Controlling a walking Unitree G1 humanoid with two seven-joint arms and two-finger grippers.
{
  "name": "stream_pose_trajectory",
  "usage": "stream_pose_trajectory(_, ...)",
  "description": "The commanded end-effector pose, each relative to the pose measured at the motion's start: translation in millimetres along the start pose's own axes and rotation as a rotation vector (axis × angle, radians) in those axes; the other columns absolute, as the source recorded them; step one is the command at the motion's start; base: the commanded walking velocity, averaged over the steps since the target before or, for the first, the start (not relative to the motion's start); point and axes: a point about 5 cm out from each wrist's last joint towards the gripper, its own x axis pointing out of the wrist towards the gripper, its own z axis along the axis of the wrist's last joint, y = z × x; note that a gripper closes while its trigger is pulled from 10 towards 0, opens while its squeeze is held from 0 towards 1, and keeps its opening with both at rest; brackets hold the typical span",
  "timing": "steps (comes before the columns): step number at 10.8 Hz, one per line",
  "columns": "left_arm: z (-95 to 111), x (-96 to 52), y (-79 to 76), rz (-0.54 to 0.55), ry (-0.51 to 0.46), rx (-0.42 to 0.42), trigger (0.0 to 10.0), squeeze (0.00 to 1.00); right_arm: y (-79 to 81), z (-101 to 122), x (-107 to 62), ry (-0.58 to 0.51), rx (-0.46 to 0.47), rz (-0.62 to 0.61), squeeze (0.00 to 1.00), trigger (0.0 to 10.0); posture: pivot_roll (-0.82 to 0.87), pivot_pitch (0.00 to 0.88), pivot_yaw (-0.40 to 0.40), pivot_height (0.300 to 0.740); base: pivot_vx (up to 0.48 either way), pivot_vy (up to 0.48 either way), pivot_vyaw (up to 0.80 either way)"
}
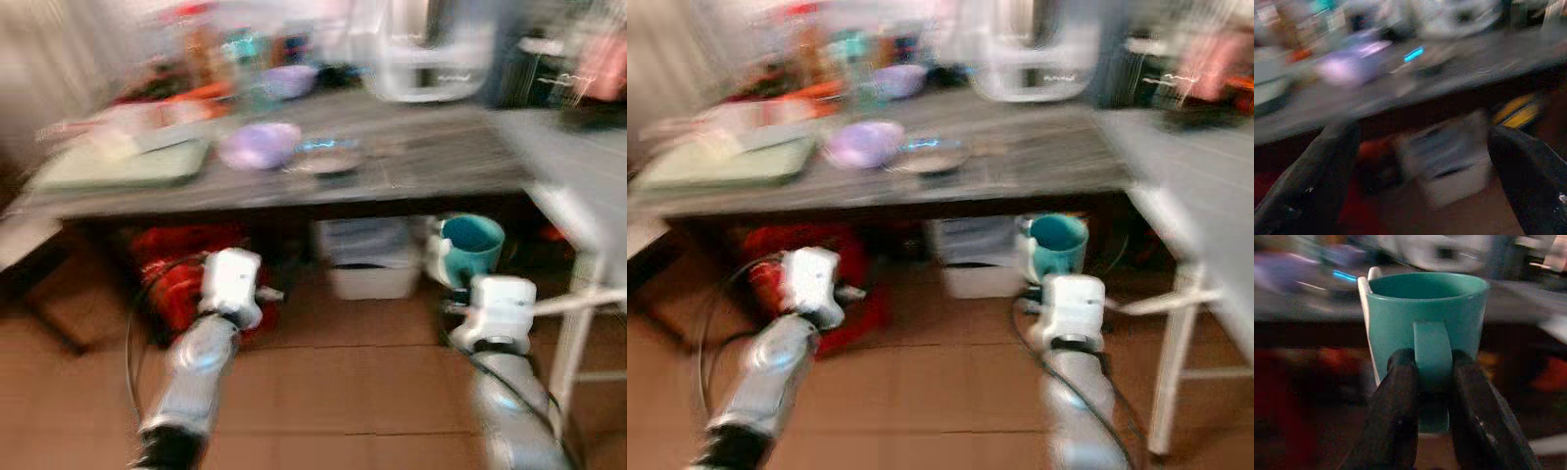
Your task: Setting the table
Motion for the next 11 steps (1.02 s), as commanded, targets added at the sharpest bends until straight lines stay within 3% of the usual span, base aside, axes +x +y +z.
stream_pose_trajectory(1,0,0.1,-2.9,0.005,-0.006,0.004,10.0,0.0,-4.0,6,1.2,-0.034,-0.004,-0.001,0.0,10.0,0.04,0.0,0.088,0.74,0.0,0.48,0.41)
stream_pose_trajectory(2,-2,-1.7,-1.8,0.011,-0.001,0.01,10.0,0.0,-3.2,7,1.4,-0.035,-0.002,0.003,0.0,10.0,0.04,0.0,0.087,0.74,0.0,0.48,0.0)
stream_pose_trajectory(4,-3,-9.7,1.6,0.03,-0.03,0.013,10.0,0.0,-5.3,8,1.5,-0.044,-0.008,0.002,0.0,10.0,0.04,0.0,0.084,0.74,0.0,0.0,0.0)
stream_pose_trajectory(7,-7,-18.2,-8.2,-0.025,-0.027,-0.049,10.0,0.0,-14.9,7,-4.4,-0.055,-0.018,-0.039,0.0,10.0,0.04,0.0,0.08,0.74,0.0,0.0,0.0)
stream_pose_trajectory(8,-5,-18.6,-10.9,-0.043,-0.037,-0.068,10.0,0.0,-15.9,7,-6.7,-0.054,-0.023,-0.04,0.0,10.0,0.04,0.0,0.079,0.74,0.0,0.0,-0.8)
stream_pose_trajectory(11,-3,-20.1,-12.1,-0.074,-0.044,-0.099,10.0,0.0,-18.1,8,-10.2,-0.063,-0.031,-0.046,0.0,10.0,0.03,0.0,0.078,0.74,0.276,0.0,-0.13)
